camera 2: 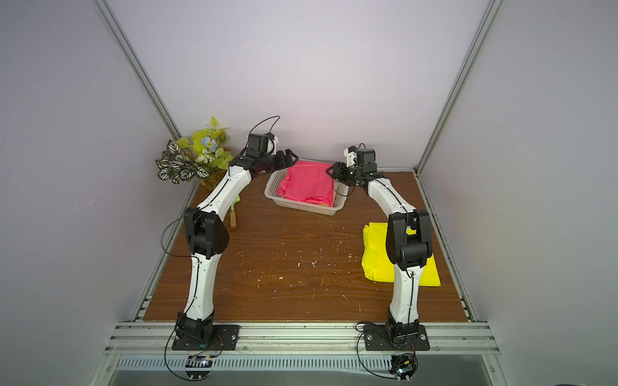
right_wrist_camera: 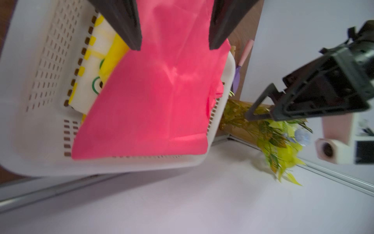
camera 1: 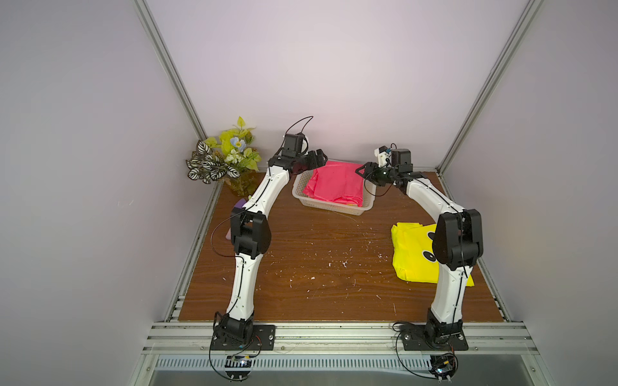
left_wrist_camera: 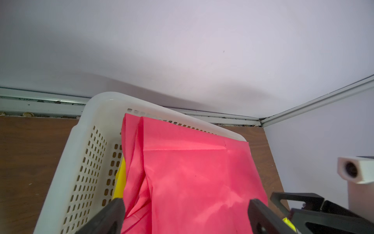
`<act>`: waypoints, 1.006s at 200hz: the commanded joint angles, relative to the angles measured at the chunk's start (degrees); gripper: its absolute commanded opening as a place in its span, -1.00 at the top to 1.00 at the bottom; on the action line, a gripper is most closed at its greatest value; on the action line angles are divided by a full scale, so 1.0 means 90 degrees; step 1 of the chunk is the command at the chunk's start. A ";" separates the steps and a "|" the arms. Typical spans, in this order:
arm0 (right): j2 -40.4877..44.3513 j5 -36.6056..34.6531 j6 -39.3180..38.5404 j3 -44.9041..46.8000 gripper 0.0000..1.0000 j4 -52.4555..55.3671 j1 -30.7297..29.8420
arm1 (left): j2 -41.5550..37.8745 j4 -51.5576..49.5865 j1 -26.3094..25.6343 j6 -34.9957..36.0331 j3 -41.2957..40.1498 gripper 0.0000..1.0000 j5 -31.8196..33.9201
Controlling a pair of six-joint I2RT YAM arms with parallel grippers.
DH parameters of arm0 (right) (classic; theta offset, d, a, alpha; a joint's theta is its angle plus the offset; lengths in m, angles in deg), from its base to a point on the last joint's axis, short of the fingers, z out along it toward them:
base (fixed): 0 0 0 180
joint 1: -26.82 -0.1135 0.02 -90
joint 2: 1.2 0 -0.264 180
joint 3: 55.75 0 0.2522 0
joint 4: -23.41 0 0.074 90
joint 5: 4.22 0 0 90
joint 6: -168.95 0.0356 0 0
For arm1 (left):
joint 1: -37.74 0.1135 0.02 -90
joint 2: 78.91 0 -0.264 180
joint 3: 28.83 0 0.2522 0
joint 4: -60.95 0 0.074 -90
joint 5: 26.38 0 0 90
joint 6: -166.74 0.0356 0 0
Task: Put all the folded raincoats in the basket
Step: Place the raincoat in the basket.
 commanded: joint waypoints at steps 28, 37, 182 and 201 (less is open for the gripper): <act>-0.0252 -0.0027 0.0658 0.0295 -0.19 -0.0917 -0.0439 | 0.0213 -0.0056 -0.0443 -0.0013 -0.0268 -0.87 0.0260; -0.0371 -0.0006 0.0645 0.0294 -0.19 -0.0930 -0.0495 | 0.0294 -0.0045 -0.0441 -0.0112 -0.0330 -0.87 0.0315; -0.0709 0.0522 -0.0336 -0.0812 -0.22 -0.0236 -0.0568 | -0.0290 -0.0159 -0.0065 0.0338 -0.0902 -0.90 0.0066; -0.0291 0.0313 -0.0771 -0.0686 -0.23 0.0199 -0.0577 | -0.1166 -0.0158 -0.0080 0.0616 -0.1581 -0.94 0.0433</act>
